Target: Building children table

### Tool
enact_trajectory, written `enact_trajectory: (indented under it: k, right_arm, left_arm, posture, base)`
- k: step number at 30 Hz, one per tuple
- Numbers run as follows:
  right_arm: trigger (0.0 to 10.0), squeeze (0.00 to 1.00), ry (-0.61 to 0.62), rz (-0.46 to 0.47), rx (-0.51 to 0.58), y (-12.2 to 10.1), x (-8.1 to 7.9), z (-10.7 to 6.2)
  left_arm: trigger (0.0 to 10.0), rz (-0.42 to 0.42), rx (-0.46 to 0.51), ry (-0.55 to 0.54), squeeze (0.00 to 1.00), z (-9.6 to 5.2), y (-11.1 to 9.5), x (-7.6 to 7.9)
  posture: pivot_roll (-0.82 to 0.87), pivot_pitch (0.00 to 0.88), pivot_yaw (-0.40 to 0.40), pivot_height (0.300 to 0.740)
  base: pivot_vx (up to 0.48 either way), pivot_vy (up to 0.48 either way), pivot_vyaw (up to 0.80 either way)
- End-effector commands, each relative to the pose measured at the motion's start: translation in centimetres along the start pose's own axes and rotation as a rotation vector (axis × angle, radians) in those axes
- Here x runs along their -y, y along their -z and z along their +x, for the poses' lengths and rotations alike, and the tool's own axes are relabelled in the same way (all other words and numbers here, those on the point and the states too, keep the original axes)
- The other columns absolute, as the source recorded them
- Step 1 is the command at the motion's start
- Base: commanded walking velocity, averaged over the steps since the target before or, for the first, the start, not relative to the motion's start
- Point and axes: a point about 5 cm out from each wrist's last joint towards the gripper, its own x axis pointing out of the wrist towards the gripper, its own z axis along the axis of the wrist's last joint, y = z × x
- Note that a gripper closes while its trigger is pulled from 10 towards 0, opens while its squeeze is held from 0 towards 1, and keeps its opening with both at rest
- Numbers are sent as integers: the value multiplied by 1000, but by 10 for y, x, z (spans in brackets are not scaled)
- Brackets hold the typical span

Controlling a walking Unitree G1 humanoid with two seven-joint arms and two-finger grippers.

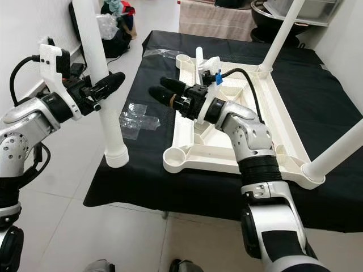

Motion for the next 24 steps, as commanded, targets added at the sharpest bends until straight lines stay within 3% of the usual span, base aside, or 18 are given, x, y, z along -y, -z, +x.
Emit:
enact_trajectory:
  k: [1,7,13,19,24]
  right_arm:
    - [10000,0,-16,2,-29,9,-3,1]
    - [10000,0,71,25,-19,24,-12,12]
    - [10000,0,47,66,6,28,-26,13]
    - [10000,0,58,102,21,28,-28,13]
    - [10000,0,90,64,20,30,-28,16]
  left_arm:
    - [10000,43,23,21,0,3,-8,2]
    - [10000,122,80,26,0,9,-20,5]
    - [10000,146,101,46,0,14,-21,10]
    - [10000,154,103,58,0,18,-19,10]
    - [10000,166,114,68,0,22,-19,12]
  posture:
    - [54,59,-65,740]
    - [50,43,-56,740]
    - [46,30,-54,740]
    - [43,25,-54,740]
    - [39,15,-57,740]
  base:
    - [0,0,0]
    - [0,0,0]
    - [0,0,0]
    - [0,0,0]
    - [0,0,0]
